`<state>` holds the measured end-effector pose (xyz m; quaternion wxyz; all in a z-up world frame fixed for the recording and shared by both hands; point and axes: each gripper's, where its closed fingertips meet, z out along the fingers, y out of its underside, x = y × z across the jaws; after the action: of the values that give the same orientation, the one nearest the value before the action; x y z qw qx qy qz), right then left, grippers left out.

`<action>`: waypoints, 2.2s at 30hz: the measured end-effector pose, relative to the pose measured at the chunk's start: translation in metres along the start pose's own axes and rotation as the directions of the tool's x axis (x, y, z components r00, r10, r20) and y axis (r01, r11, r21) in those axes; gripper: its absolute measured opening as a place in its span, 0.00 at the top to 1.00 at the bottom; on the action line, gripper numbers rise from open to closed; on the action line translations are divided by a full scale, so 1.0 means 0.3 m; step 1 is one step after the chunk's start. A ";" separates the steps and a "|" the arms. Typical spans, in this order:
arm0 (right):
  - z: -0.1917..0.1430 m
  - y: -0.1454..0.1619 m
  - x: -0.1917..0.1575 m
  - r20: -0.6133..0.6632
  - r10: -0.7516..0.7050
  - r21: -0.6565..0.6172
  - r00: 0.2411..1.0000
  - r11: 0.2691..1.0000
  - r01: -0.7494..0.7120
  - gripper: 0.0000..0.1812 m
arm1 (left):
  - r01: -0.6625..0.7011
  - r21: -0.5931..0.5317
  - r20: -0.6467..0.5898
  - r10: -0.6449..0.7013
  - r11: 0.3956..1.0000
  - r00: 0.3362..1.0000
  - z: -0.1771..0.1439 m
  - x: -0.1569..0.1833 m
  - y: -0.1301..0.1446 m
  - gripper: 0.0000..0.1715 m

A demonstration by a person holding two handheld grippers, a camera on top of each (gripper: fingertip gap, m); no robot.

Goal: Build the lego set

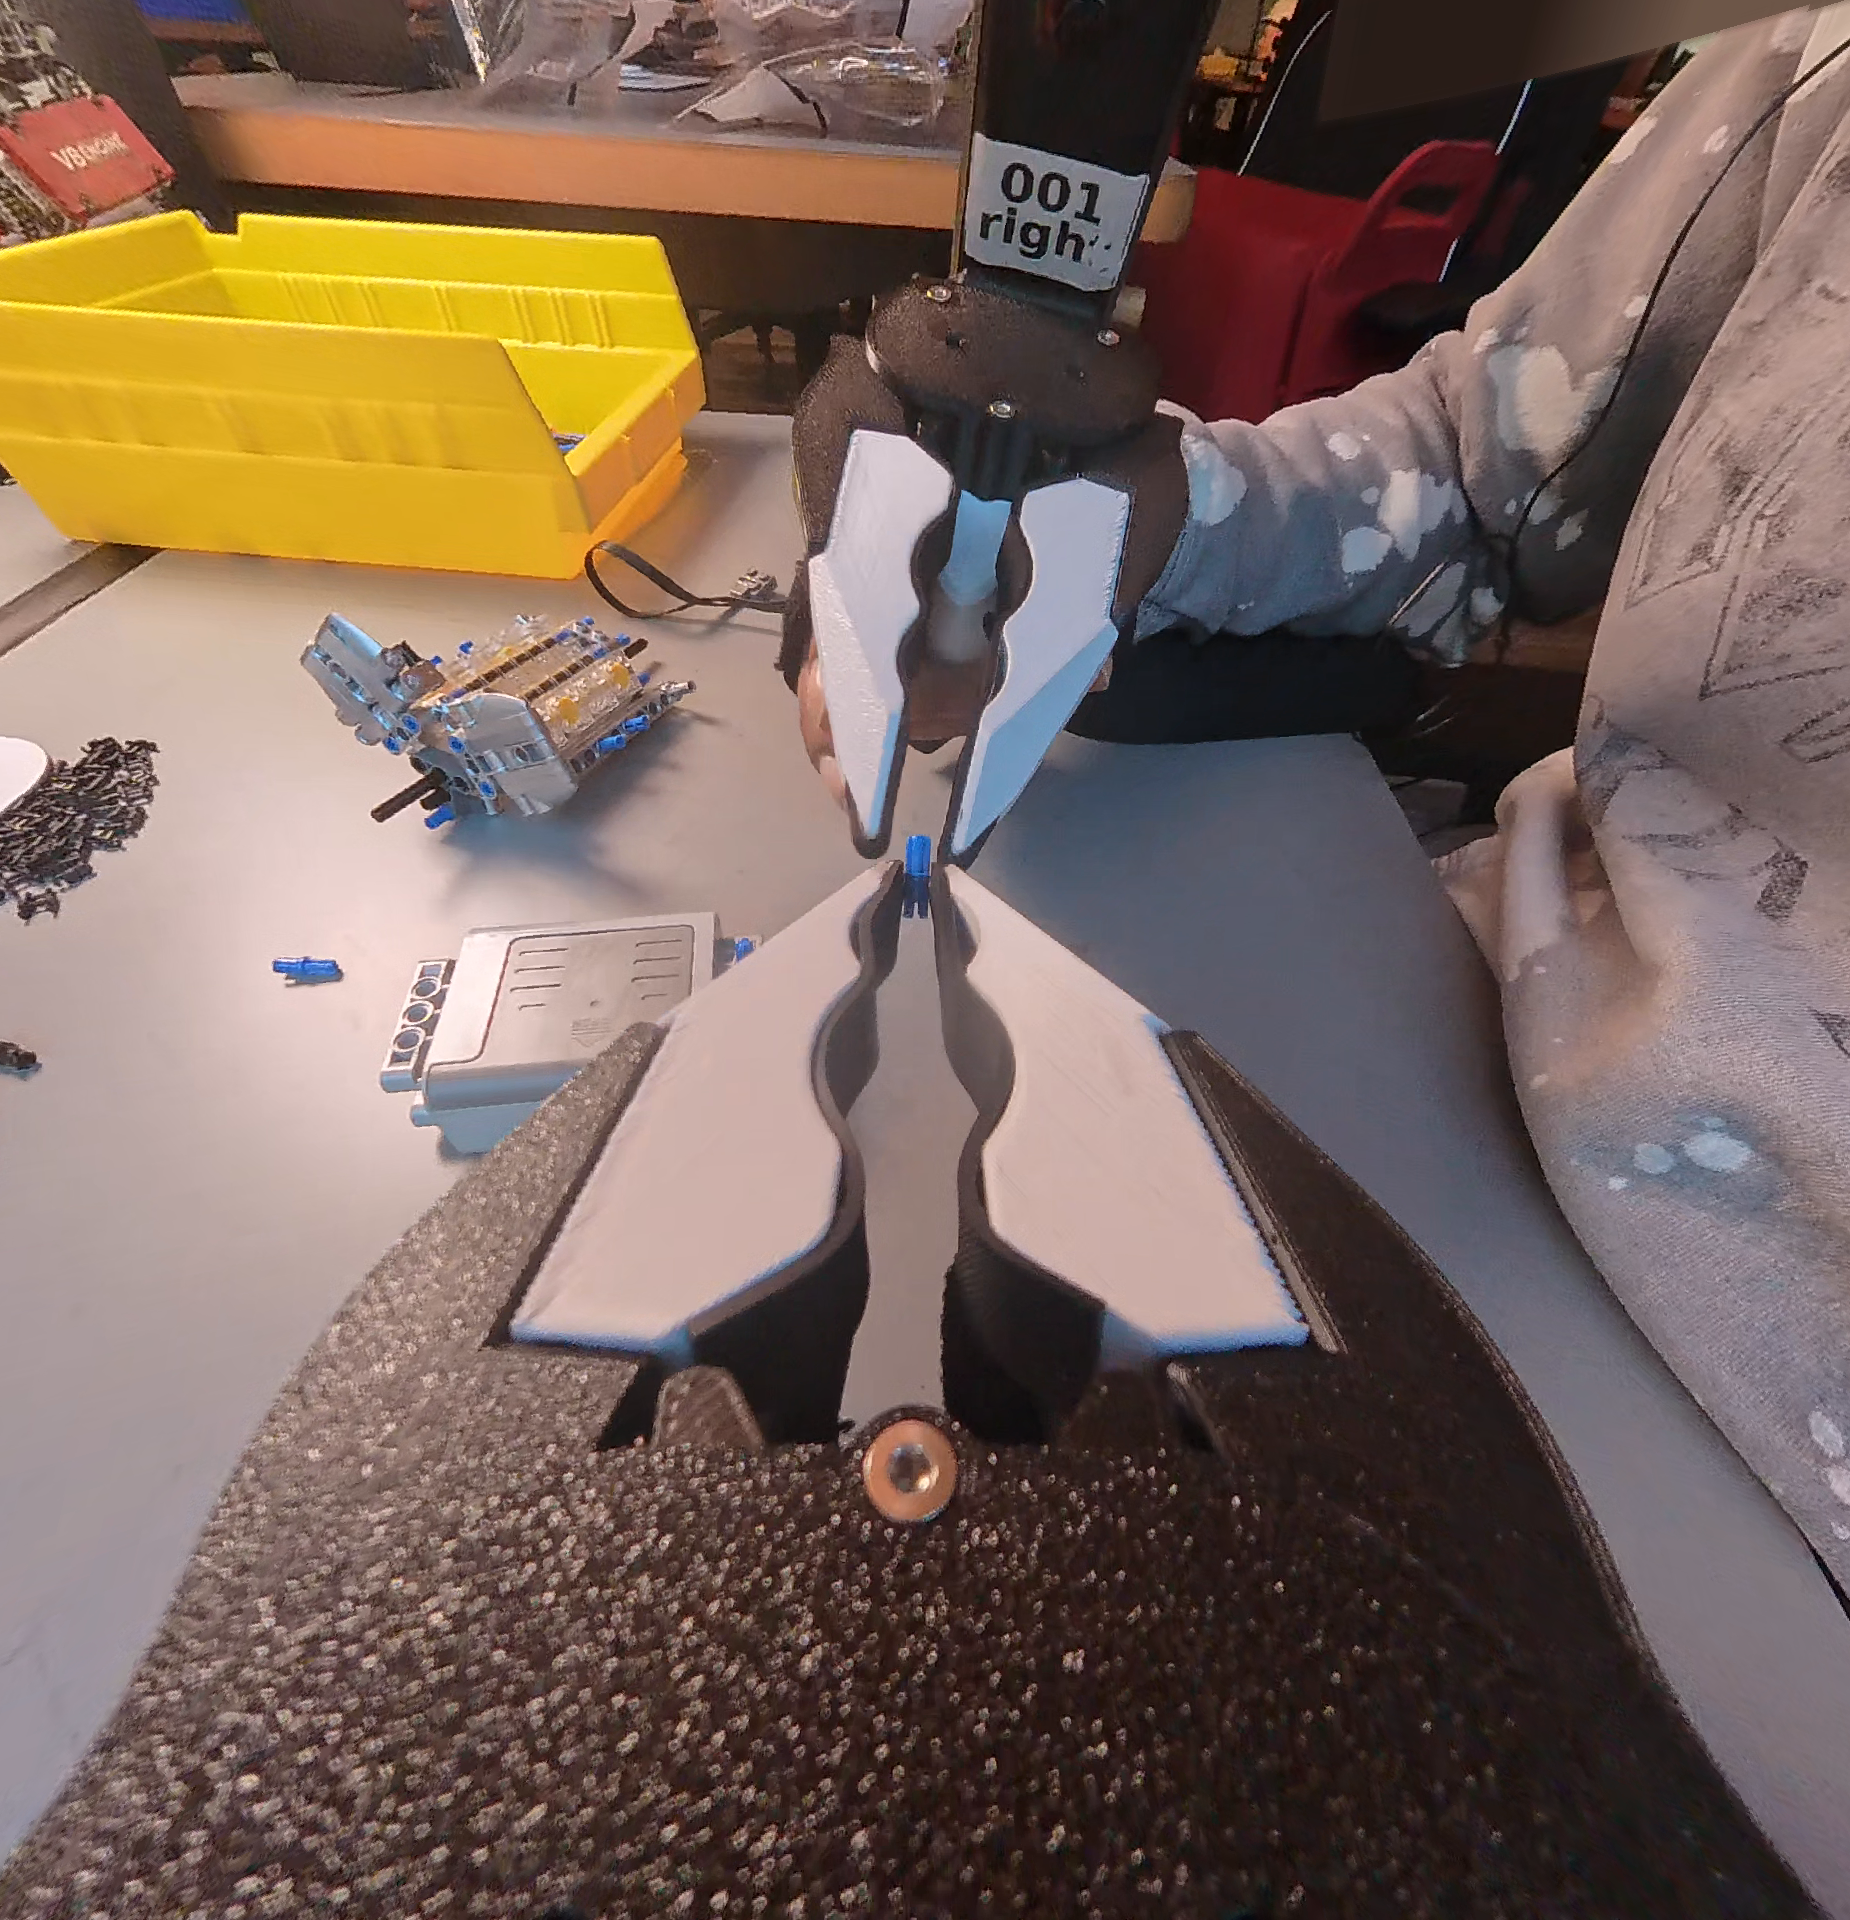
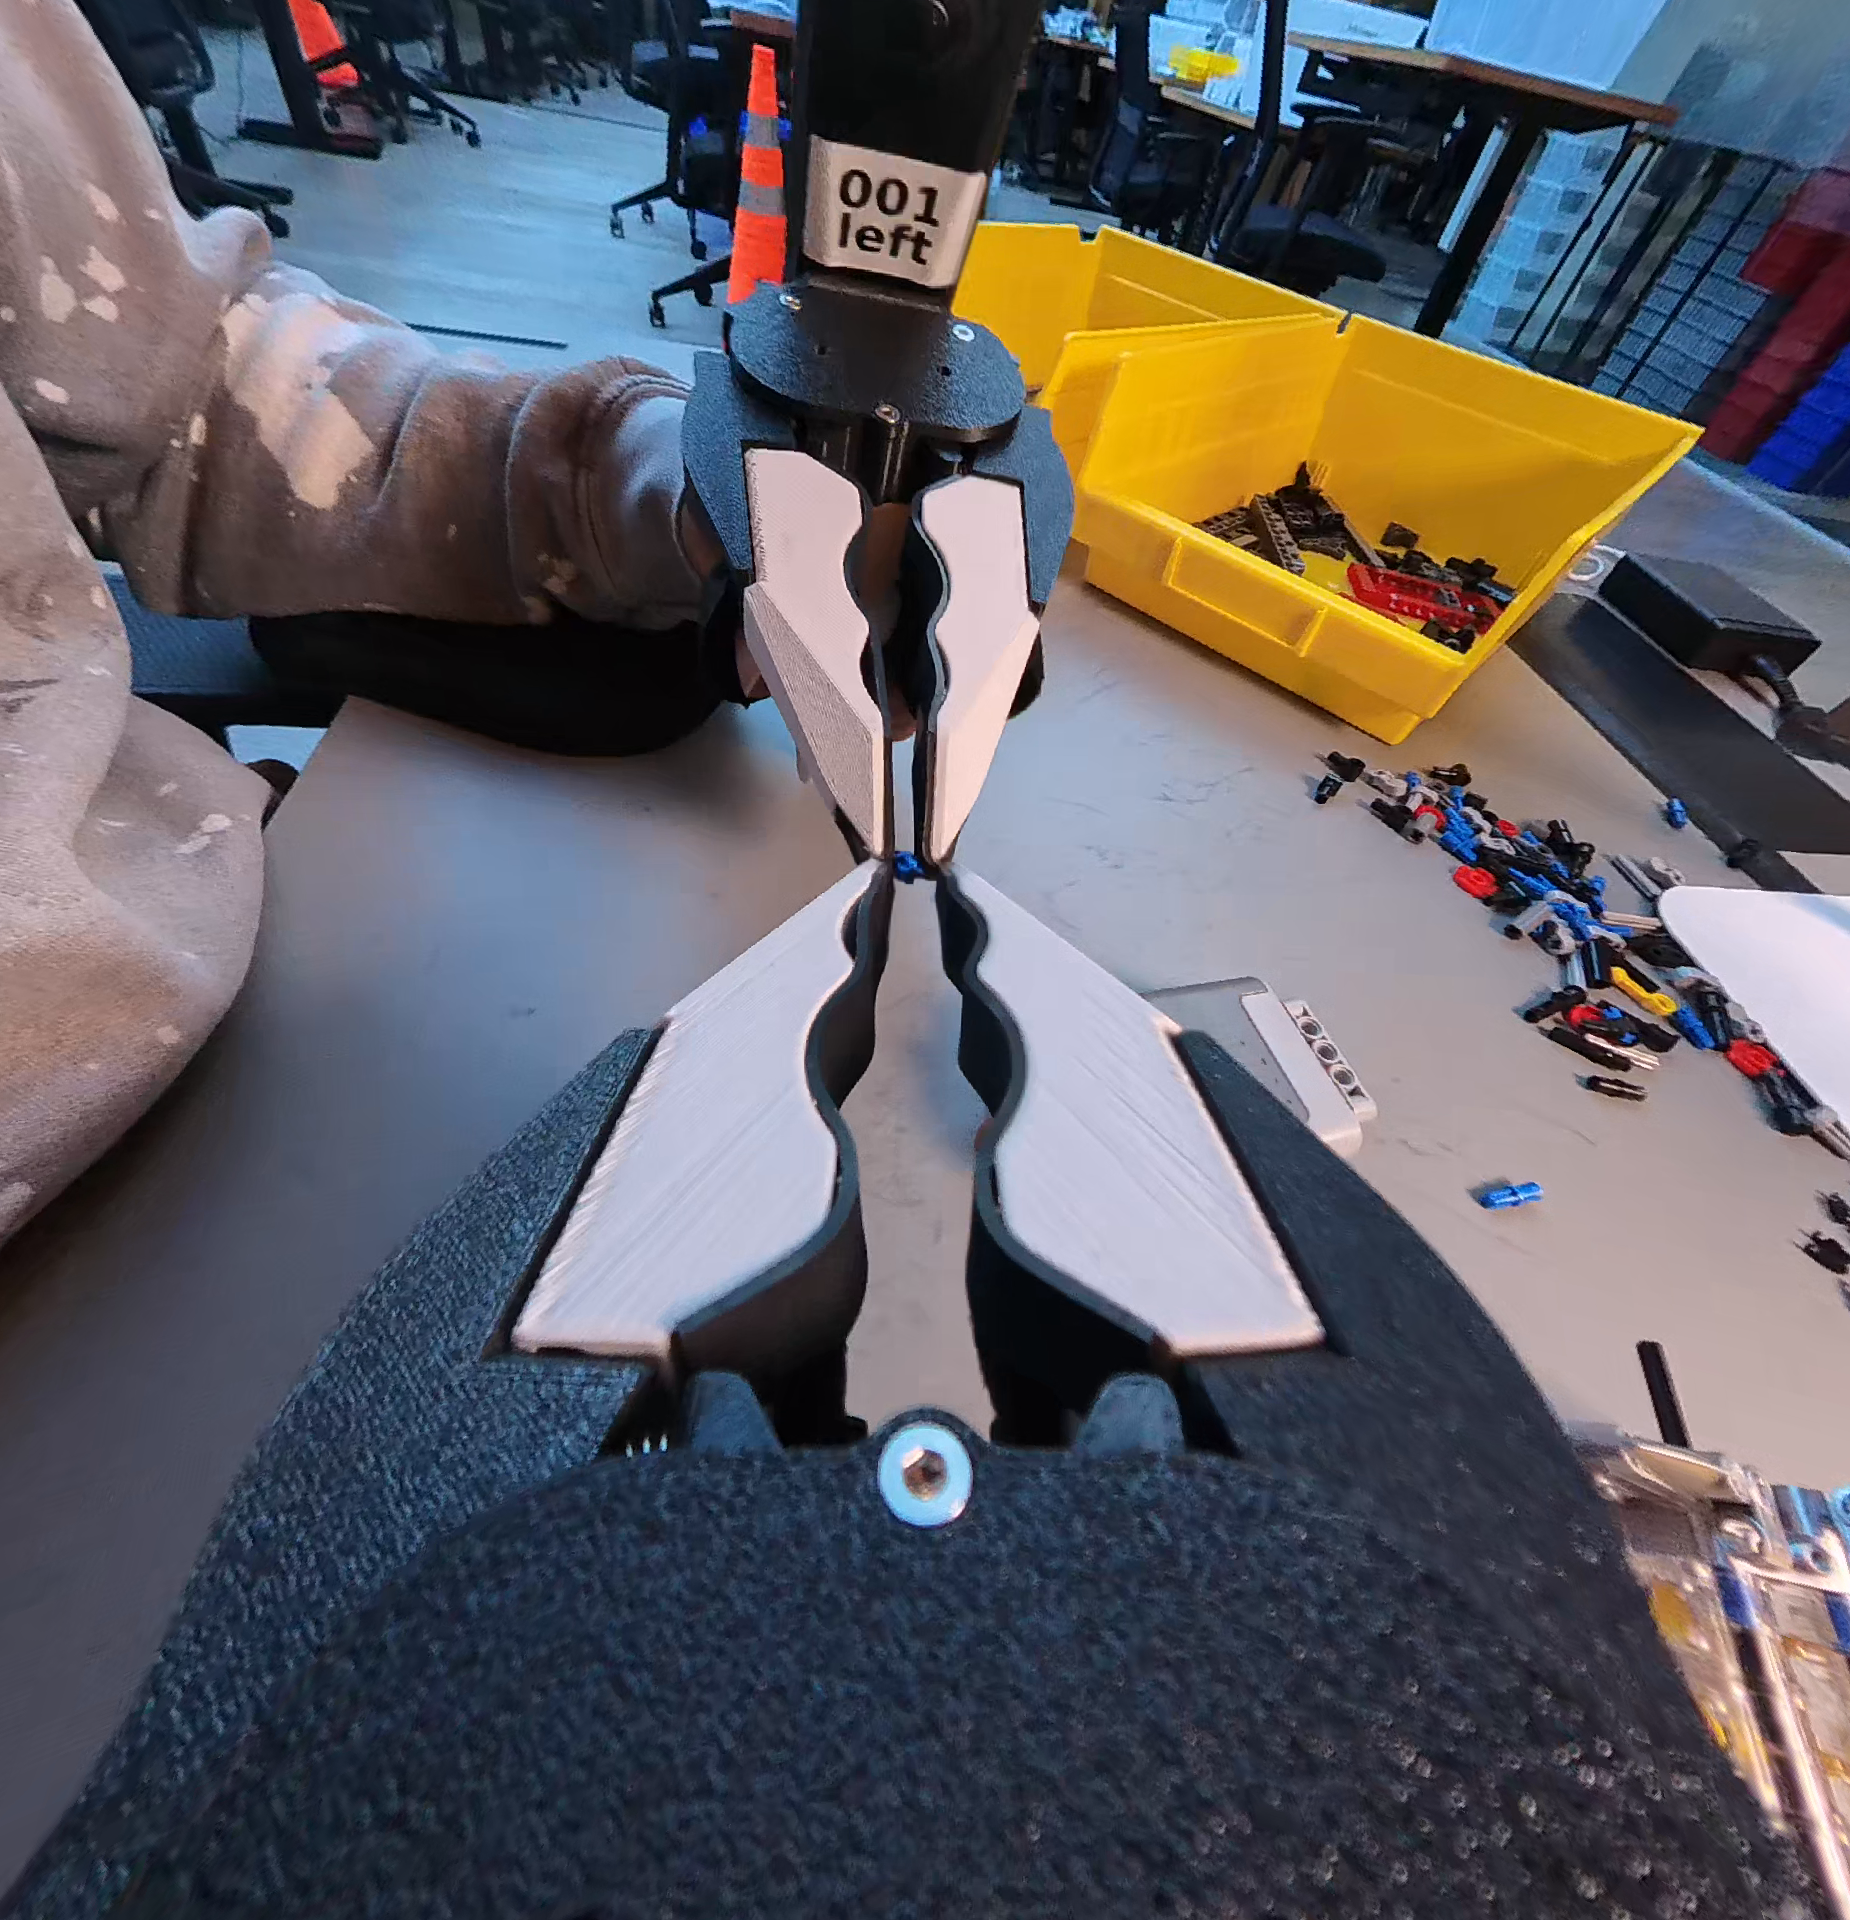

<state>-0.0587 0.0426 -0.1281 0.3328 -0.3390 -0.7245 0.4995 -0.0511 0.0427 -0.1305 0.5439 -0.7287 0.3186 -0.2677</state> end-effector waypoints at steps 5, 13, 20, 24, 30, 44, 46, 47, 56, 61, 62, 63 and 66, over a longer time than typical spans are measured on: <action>0.000 -0.003 -0.031 0.045 -0.022 0.008 0.999 1.000 0.022 0.96 | 0.002 -0.007 -0.039 -0.003 1.000 0.999 0.003 0.023 0.006 0.98; -0.006 0.001 -0.057 0.103 0.004 0.002 0.995 1.000 -0.004 0.98 | -0.030 -0.019 -0.073 0.028 0.999 0.997 0.007 0.052 0.011 0.98; -0.016 -0.010 -0.057 0.118 0.025 0.012 0.993 1.000 -0.026 0.98 | -0.031 0.013 -0.077 0.032 0.999 0.997 0.007 0.059 -0.004 0.98; -0.021 -0.011 -0.044 0.105 0.034 0.020 0.994 0.999 -0.036 0.98 | -0.048 0.007 -0.041 0.049 0.999 0.998 0.007 0.044 0.001 0.97; -0.025 -0.021 -0.038 0.100 0.044 0.040 0.994 0.998 -0.048 0.98 | -0.066 0.007 -0.014 0.066 0.998 0.998 0.012 0.040 -0.010 0.96; -0.031 -0.035 -0.047 0.111 0.049 0.061 0.993 0.997 -0.056 0.97 | -0.103 0.019 -0.013 0.103 0.995 0.995 0.012 0.053 -0.033 0.98; -0.031 -0.033 -0.042 0.103 0.061 0.058 0.993 0.996 -0.068 0.97 | -0.136 0.010 0.012 0.135 0.991 0.991 0.014 0.048 -0.033 0.98; -0.031 -0.031 -0.035 0.096 0.076 0.055 0.992 0.995 -0.082 0.97 | -0.164 -0.002 0.038 0.164 0.986 0.986 0.016 0.042 -0.032 0.98; -0.028 -0.050 0.046 0.045 0.305 0.103 0.951 0.946 -0.308 0.96 | -0.503 -0.225 0.346 0.551 0.835 0.760 0.012 -0.051 -0.060 0.98; -0.030 -0.065 0.066 0.070 0.425 0.145 0.903 0.891 -0.431 0.96 | -0.603 -0.338 0.405 0.690 0.723 0.600 0.005 -0.073 -0.080 0.98; -0.029 -0.066 0.067 0.078 0.444 0.148 0.893 0.880 -0.451 0.96 | -0.614 -0.355 0.407 0.708 0.705 0.577 0.005 -0.075 -0.080 0.98; -0.029 -0.066 0.068 0.087 0.461 0.150 0.883 0.870 -0.469 0.96 | -0.623 -0.368 0.408 0.722 0.690 0.559 0.005 -0.076 -0.081 0.98; -0.025 -0.065 0.065 0.123 0.509 0.147 0.852 0.840 -0.523 0.97 | -0.639 -0.391 0.415 0.747 0.662 0.520 0.003 -0.076 -0.088 0.98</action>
<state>-0.0664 0.0570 -0.1048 0.1857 -0.4711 -0.5722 0.6451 -0.0608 0.0659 -0.1064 0.5994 -0.6315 0.4390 0.2221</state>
